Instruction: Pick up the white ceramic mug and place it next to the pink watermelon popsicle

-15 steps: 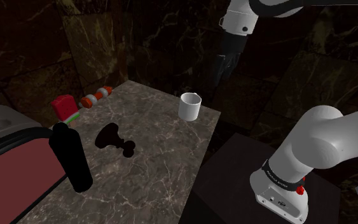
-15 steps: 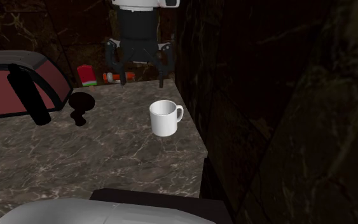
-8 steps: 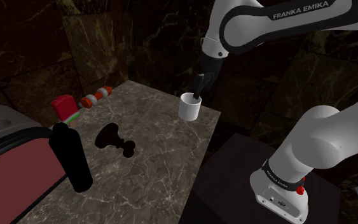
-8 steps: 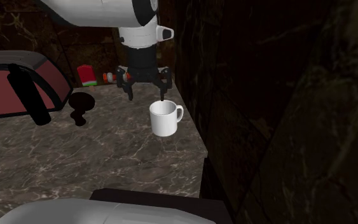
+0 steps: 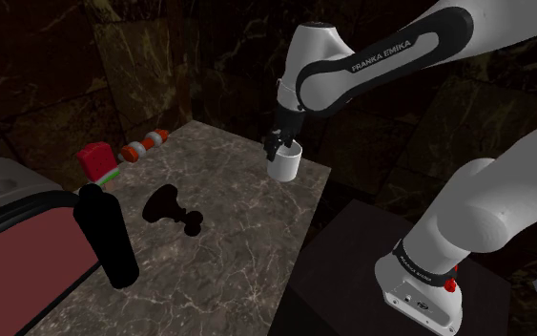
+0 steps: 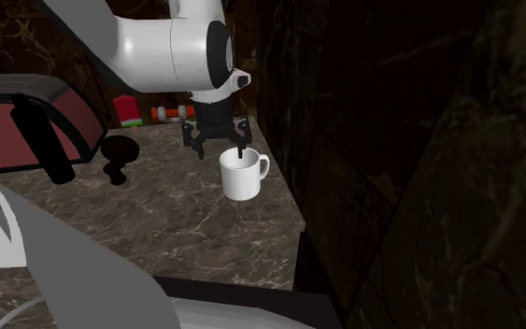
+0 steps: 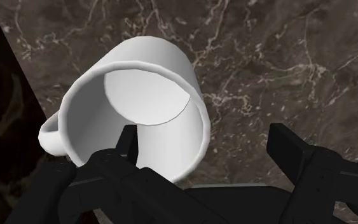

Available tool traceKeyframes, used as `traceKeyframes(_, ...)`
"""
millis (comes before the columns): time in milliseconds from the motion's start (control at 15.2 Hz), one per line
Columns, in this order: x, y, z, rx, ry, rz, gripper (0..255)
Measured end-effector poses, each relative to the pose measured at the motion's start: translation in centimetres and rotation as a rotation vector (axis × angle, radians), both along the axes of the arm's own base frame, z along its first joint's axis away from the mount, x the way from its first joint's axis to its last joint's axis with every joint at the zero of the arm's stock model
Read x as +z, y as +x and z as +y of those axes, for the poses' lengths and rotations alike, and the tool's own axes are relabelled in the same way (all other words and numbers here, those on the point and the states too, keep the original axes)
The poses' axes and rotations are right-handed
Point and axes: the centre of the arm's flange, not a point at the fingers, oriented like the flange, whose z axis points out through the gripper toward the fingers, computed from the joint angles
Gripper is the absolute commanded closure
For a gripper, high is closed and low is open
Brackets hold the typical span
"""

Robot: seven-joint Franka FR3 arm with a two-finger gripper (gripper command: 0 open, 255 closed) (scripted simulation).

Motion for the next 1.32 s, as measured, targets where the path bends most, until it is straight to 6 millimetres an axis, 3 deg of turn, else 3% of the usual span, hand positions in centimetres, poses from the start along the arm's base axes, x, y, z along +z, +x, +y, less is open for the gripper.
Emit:
traceKeyframes(396, -3.1, 0.3, 0.1, 0.002, 0.000, -0.003, 0)
traceKeyframes(858, -3.5, 0.4, 0.1, 0.002, 0.000, -0.004, 0)
traceKeyframes(924, -3.5, 0.4, 0.1, 0.002, 0.000, -0.004, 255)
traceKeyframes(1320, -3.6, 0.3, 0.1, 0.002, 0.000, -0.004, 255)
